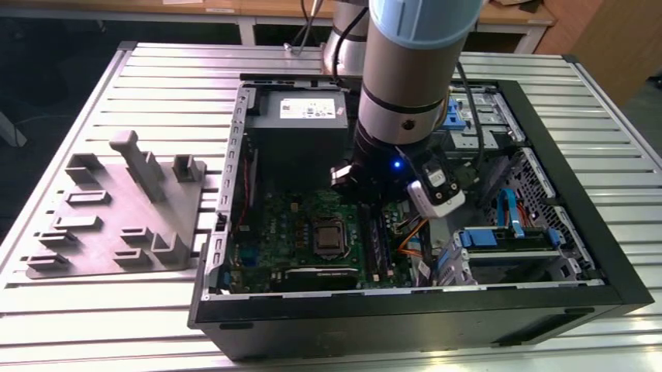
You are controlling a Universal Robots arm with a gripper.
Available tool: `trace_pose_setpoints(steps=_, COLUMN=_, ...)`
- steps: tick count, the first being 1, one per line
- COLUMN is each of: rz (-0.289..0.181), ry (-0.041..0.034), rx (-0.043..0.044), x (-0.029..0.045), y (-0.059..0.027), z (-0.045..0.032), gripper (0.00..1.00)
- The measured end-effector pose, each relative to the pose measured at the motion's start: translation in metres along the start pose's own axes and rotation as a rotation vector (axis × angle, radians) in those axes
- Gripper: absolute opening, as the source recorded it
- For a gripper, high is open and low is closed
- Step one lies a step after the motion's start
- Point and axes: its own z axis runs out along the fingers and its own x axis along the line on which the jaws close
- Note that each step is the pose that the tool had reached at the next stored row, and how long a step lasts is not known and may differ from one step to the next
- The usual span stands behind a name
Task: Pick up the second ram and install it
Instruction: 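Insert the second ram into the second slot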
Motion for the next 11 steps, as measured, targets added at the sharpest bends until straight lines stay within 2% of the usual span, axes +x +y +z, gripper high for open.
trace_pose_setpoints(steps=6, rz=0.000, ry=-0.0025, rx=-0.0012, x=0.0000, y=-0.0002, z=0.0055, gripper=0.11)
trace_pose_setpoints(steps=11, rz=0.000, ry=-0.0033, rx=-0.0012, x=0.0002, y=-0.0002, z=0.0064, gripper=0.11)
